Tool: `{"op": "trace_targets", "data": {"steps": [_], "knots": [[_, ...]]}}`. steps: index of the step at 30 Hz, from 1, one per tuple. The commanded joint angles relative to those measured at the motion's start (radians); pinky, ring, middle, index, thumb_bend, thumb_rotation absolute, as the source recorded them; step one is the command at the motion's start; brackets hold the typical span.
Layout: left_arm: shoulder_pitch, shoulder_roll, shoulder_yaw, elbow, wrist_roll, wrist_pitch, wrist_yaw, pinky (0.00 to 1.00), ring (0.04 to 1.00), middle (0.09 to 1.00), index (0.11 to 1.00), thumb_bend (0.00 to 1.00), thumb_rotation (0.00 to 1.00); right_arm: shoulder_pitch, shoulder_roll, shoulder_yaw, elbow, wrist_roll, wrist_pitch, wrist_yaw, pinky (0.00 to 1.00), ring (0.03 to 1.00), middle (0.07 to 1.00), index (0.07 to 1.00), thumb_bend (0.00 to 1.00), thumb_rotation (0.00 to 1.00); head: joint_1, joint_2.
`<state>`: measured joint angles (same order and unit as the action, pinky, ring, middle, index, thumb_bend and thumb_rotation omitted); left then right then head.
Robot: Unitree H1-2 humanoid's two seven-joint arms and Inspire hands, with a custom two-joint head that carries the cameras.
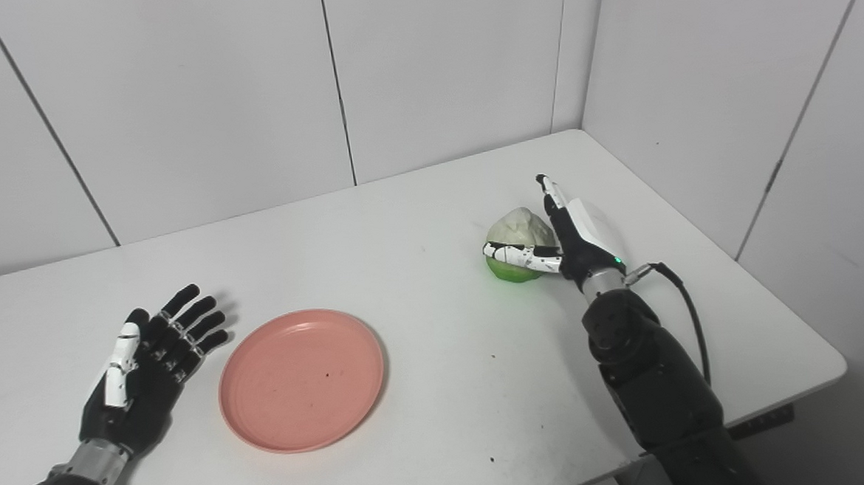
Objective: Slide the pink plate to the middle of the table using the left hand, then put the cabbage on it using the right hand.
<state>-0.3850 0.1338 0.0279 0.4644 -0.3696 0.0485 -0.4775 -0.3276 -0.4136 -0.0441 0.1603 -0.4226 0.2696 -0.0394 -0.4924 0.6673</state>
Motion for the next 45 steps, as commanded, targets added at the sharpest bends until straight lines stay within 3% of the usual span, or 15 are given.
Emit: {"op": "trace_targets", "data": {"steps": [1, 23, 30, 41, 45], "knots": [[0.056, 0.021, -0.005, 0.04, 0.022, 0.082, 0.02, 0.82, 0.845, 0.853, 0.839, 0.5, 1.0, -0.045, -0.008, -0.001, -0.021, -0.002, -0.013, -0.018, 0.85, 0.996, 1.0, 1.0, 1.0, 0.63, 0.002, -0.001], [0.068, 0.023, -0.006, 0.009, 0.021, 0.1, 0.025, 0.82, 0.841, 0.849, 0.837, 0.49, 1.0, -0.055, 0.0, 0.014, 0.027, -0.019, -0.017, -0.047, 0.9, 1.0, 1.0, 1.0, 1.0, 0.63, 0.005, 0.008], [0.068, 0.024, -0.007, 0.008, 0.02, 0.101, 0.024, 0.83, 0.845, 0.852, 0.84, 0.5, 1.0, -0.059, 0.009, 0.011, 0.041, -0.028, -0.018, -0.07, 0.89, 1.0, 1.0, 1.0, 1.0, 0.58, 0.005, 0.009], [0.07, 0.024, -0.007, 0.001, 0.018, 0.106, 0.025, 0.83, 0.844, 0.853, 0.84, 0.49, 1.0, -0.076, 0.024, 0.005, 0.117, -0.015, -0.103, -0.179, 0.85, 0.937, 0.97, 0.996, 1.0, 0.46, 0.005, 0.013], [0.07, 0.026, -0.01, 0.001, 0.02, 0.104, 0.021, 0.83, 0.847, 0.857, 0.844, 0.49, 1.0, -0.08, 0.026, 0.007, 0.111, -0.005, -0.077, -0.171, 0.83, 0.911, 0.934, 0.965, 1.0, 0.42, 0.006, 0.013]]}}
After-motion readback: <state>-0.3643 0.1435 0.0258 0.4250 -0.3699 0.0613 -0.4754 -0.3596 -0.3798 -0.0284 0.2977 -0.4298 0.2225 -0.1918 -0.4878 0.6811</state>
